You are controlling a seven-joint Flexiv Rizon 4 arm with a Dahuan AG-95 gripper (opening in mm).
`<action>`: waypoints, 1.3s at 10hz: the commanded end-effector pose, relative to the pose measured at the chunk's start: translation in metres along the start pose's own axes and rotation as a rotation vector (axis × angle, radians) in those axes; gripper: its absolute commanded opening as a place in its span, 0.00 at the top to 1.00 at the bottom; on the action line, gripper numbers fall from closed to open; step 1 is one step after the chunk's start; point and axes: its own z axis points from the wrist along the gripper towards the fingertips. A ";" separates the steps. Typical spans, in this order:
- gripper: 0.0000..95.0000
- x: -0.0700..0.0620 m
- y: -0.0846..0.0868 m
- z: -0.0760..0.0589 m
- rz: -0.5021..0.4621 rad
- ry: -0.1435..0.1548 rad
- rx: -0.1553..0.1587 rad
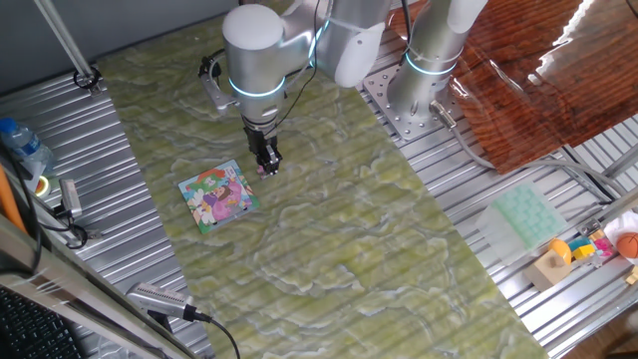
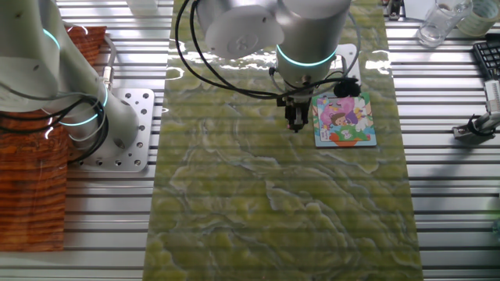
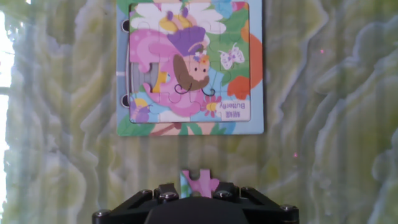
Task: Assemble one piece of a puzzle
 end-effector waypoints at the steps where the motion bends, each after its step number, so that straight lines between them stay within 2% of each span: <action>1: 0.60 0.000 0.000 0.003 0.007 0.000 -0.003; 8: 0.60 0.001 -0.001 0.008 0.015 -0.005 0.000; 9: 0.40 0.001 -0.001 0.010 0.014 -0.006 0.000; 13: 0.40 0.001 -0.001 0.012 0.009 -0.012 0.001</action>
